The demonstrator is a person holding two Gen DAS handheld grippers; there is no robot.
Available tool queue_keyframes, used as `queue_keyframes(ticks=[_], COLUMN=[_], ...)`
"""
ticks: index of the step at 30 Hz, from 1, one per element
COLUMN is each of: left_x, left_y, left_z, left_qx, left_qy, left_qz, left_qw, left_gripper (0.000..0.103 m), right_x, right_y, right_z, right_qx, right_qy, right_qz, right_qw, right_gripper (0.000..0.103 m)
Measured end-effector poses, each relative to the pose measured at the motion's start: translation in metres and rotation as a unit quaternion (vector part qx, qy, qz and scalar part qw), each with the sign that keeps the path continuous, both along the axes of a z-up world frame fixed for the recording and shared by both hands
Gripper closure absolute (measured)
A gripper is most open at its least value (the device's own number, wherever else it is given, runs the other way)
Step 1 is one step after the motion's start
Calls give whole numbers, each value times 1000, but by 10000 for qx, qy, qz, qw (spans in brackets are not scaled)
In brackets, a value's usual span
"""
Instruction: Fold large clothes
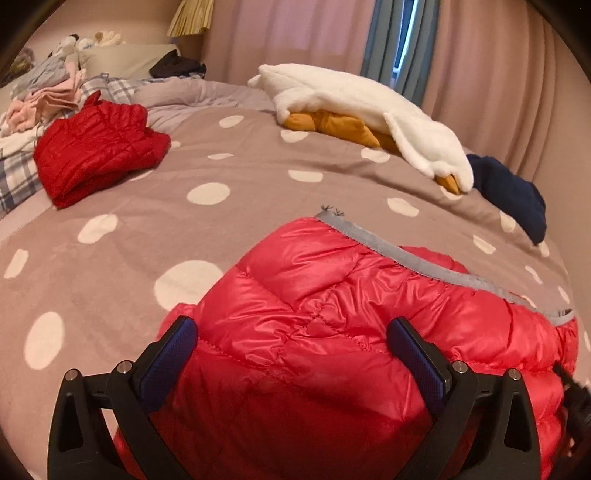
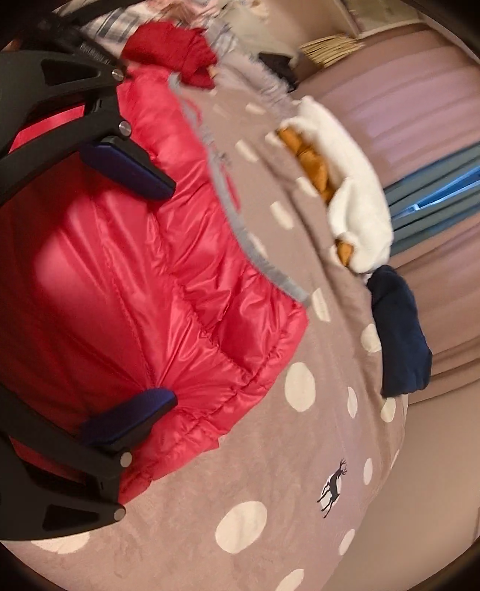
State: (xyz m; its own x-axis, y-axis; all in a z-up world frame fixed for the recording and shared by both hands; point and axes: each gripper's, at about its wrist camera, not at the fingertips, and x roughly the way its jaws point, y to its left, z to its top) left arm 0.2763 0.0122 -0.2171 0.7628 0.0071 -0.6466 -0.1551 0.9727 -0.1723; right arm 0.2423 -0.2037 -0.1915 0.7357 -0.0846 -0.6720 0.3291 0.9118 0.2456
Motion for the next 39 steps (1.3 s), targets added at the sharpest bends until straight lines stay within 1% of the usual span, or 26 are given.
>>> queue_keyframes(ticks=[2,4,6,8,11,17,34,39], left_x=[0,0,0,0,2,1,0,-2], left_y=[-1,0,2,4,4,1,2,0], left_z=[-4,-8,-9,-10,-10,-10,-10,-10], left_qx=[0,-62,-172,-273,-320,-280,-284,-279], left_qy=[-78,-176,-235,-234,-231,-335,-357,-459], left_qz=[48,71,62,42,40,84,100,153], left_qw=[10000,9998,9996,9993,9992,9990,9989,9984], left_gripper=[1,1,1,1,1,1,1,1], right_x=[3,5,5,3,4,4,2,0], right_y=[7,8,4,-2,-4,2,2,1], right_z=[-5,-8,-11,-14,-16,-18,-19,-19], right_qx=[-333,-473,-432,-275,-147,-243,-237,-243], right_qy=[-8,-60,-151,-267,-340,-473,-523,-584], right_qz=[-15,-39,-30,1,22,-14,-17,-27], right_qw=[9994,9989,9989,9993,9993,9986,9983,9980], right_gripper=[0,0,0,0,0,0,0,0])
